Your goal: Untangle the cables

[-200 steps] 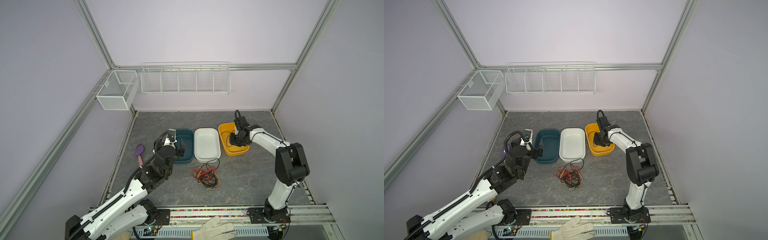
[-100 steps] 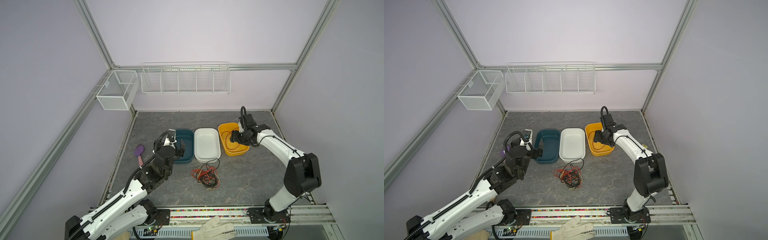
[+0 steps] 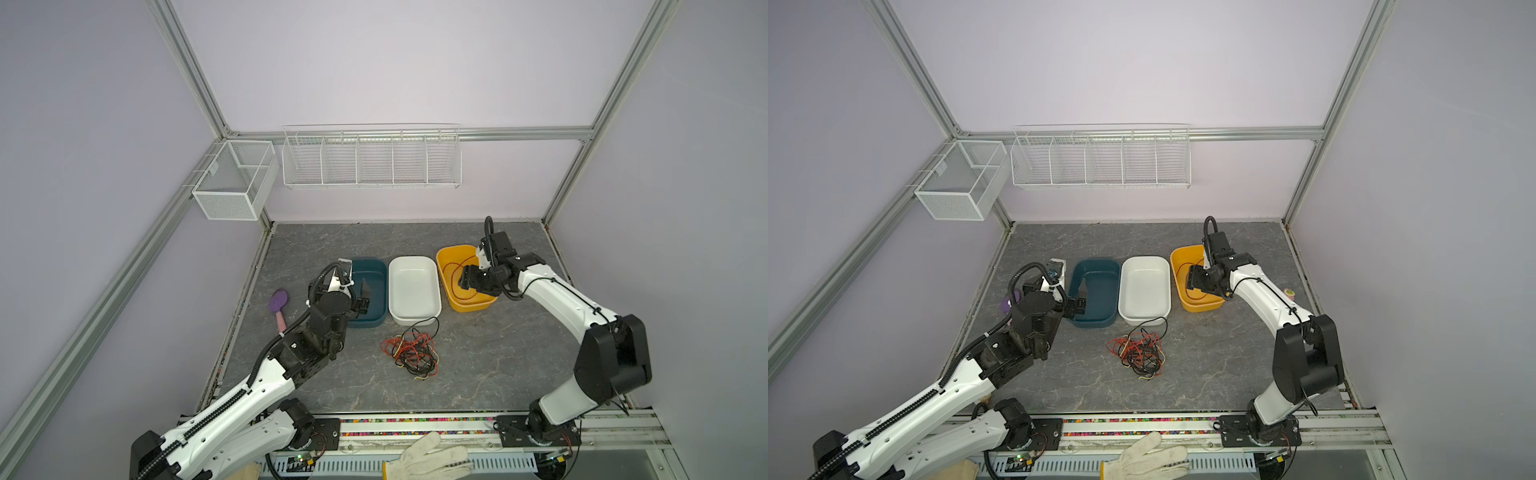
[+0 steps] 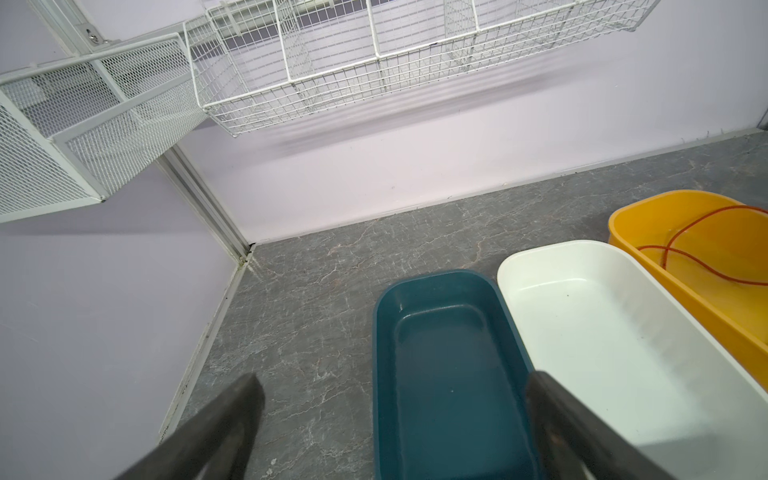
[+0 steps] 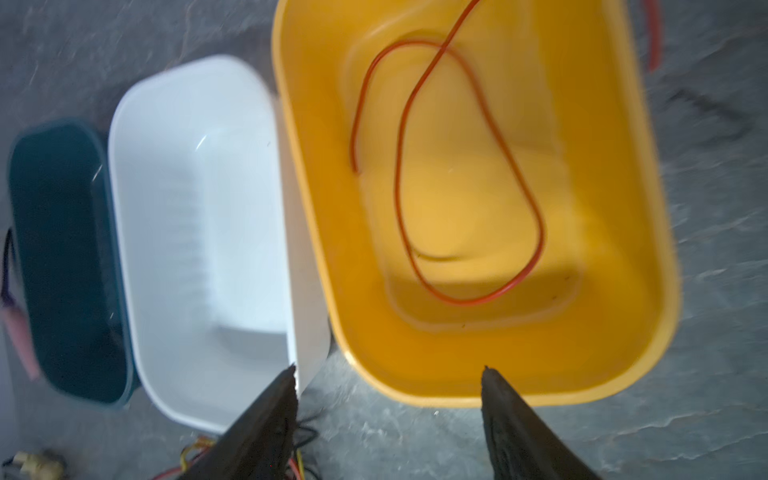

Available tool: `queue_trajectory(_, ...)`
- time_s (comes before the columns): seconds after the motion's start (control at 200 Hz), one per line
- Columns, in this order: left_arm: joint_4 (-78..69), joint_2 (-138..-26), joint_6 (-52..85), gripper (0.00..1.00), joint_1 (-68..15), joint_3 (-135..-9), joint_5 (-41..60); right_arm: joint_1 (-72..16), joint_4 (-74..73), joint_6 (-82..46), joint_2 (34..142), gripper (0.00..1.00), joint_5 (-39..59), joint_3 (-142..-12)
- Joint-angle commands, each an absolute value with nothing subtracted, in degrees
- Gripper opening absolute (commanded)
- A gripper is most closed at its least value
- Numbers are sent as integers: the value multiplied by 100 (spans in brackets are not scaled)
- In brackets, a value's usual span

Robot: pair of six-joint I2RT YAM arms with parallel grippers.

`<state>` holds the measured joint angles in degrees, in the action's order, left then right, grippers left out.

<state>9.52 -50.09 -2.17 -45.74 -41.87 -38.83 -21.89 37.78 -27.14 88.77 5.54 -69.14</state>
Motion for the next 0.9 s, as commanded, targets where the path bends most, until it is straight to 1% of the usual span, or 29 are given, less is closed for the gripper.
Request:
queue_trajectory(0.0,1136,-5028,-232,99,-4548,-4266,-3651,-2620,3517,-2687,8356,71,1074,-6444)
queue_trajectory(0.175,1406,-5050,-232,99,-4552,-4352,-3087,-3337,2989,-2863,7654,70,1420,-5720)
queue_trajectory(0.335,2174,-5287,279,99,-4578,-4870,-2453,-3804,2606,-2871,7254,70,1188,-5313)
queue_trajectory(0.425,2895,-5621,868,99,-4603,-5352,-2289,-3843,2710,-2805,7292,68,734,-5243)
queue_trajectory(0.54,3489,-5907,1341,99,-4632,-5546,-1676,-3850,2575,-2687,7437,67,382,-5078)
queue_trajectory(0.61,3706,-5926,1613,100,-4682,-5490,-1462,-3859,2454,-2634,7563,65,322,-4917)
queue_trajectory(0.69,3788,-5771,1778,100,-4869,-5277,-1464,-3868,2216,-2595,7671,65,339,-4722)
queue_trajectory(0.785,3916,-5587,1844,100,-5193,-5030,-1531,-3901,1913,-2575,7744,60,404,-4526)
queue_trajectory(0.895,3988,-5575,2116,98,-5433,-4799,-1291,-3915,1665,-2570,7887,53,332,-4430)
